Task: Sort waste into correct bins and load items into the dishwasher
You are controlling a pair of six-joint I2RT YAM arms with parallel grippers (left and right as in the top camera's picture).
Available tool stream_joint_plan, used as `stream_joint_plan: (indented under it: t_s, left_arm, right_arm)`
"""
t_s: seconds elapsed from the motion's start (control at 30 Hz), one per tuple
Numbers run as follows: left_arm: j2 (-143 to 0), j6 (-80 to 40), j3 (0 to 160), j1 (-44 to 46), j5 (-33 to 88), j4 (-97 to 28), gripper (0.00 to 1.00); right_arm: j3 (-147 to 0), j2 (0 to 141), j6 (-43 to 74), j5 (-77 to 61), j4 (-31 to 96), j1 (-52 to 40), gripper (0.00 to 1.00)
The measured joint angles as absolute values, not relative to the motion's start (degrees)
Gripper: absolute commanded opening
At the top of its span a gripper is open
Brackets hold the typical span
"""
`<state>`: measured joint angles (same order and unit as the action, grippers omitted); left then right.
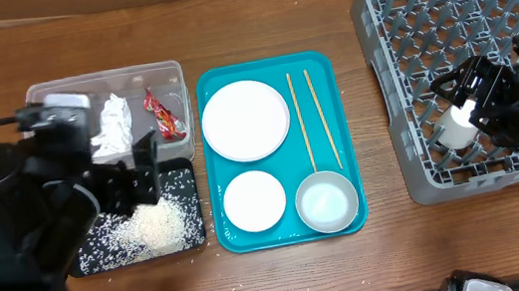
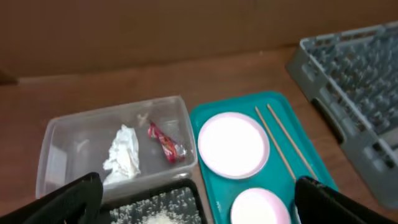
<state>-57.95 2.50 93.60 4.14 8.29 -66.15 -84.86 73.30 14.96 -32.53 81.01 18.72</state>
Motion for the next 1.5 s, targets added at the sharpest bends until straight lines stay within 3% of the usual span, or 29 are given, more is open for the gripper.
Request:
stream_joint_plan:
  t_s: [0.3,0.6,1.0,1.2,1.5]
  left_arm:
    - [-40.32,8.47,59.66,4.14,9.30,-34.72,1.00]
    - [-19.88,9.26,32.03,4.10,9.56,-18.59,1.00]
    - [-1.89,9.26,9.91,1.45,12.14,-9.61,1.00]
    - [-0.99,9.30,2.70,1.45,14.39,-1.10,1.00]
    - [-0.89,9.43,0.47,1.45,15.05,-2.96,1.00]
  right_arm:
    - [-84.86,73.30,14.98,-32.32,80.97,18.70,1.00]
    - [-84.86,73.30,14.98,-32.14,80.97,18.70,1.00]
    - [-84.86,73.34,15.00,-32.16,81.01,18.70,1.00]
    - [-84.86,73.34,14.98,-32.14,80.97,18.72,1.00]
    - [-84.86,73.34,14.98,-32.16,81.03,18.72,1.00]
